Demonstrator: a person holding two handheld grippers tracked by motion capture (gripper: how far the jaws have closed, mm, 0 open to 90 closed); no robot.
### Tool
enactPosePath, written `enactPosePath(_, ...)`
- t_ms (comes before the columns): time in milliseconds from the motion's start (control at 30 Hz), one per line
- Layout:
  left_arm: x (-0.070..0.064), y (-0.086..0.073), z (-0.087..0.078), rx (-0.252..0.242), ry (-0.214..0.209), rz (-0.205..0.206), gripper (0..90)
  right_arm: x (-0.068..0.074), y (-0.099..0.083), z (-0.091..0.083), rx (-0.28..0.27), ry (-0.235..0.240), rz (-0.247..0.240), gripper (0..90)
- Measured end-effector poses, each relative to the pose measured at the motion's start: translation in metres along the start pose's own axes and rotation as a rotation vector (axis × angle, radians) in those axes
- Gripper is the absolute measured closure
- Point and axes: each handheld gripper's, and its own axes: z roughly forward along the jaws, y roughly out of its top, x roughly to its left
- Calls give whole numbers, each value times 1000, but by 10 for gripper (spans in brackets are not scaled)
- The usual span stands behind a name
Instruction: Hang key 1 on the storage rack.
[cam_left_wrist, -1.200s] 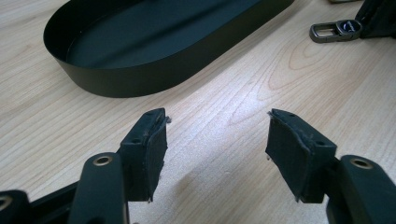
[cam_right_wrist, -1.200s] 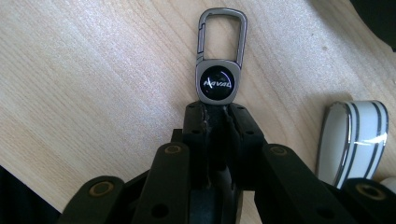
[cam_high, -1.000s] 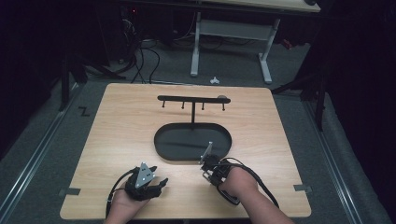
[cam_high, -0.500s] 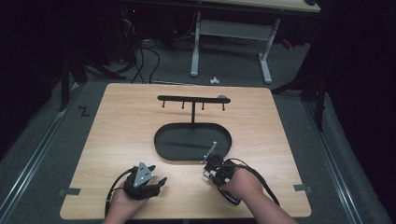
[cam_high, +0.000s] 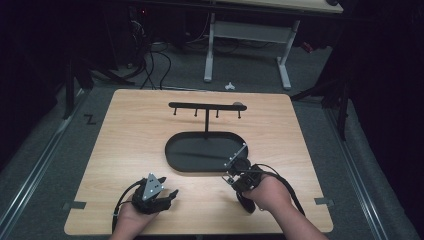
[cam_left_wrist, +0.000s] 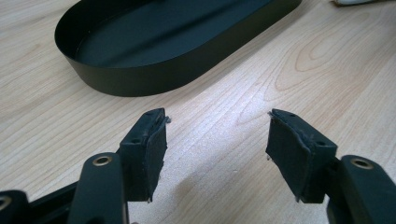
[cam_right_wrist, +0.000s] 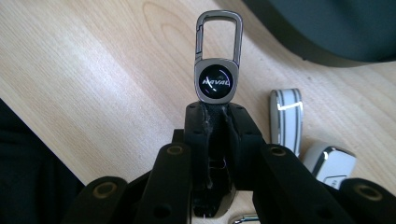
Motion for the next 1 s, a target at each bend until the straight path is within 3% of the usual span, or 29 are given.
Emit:
enactPosePath(433,-1,0,0,-5,-1,2,378,-8,7,-26,-72,-27,29,811)
enactPosePath(800,-1,0,0,1,-7,6,378,-19,26,-49,-137,-68,45,811)
enactPosePath(867,-1,0,0,1,-8,5,378,-19,30,-52,-143,-70,65,811)
enactPosePath(1000,-1,0,-1,-1,-7,4,378,-21,38,-56,-157,-78,53,811)
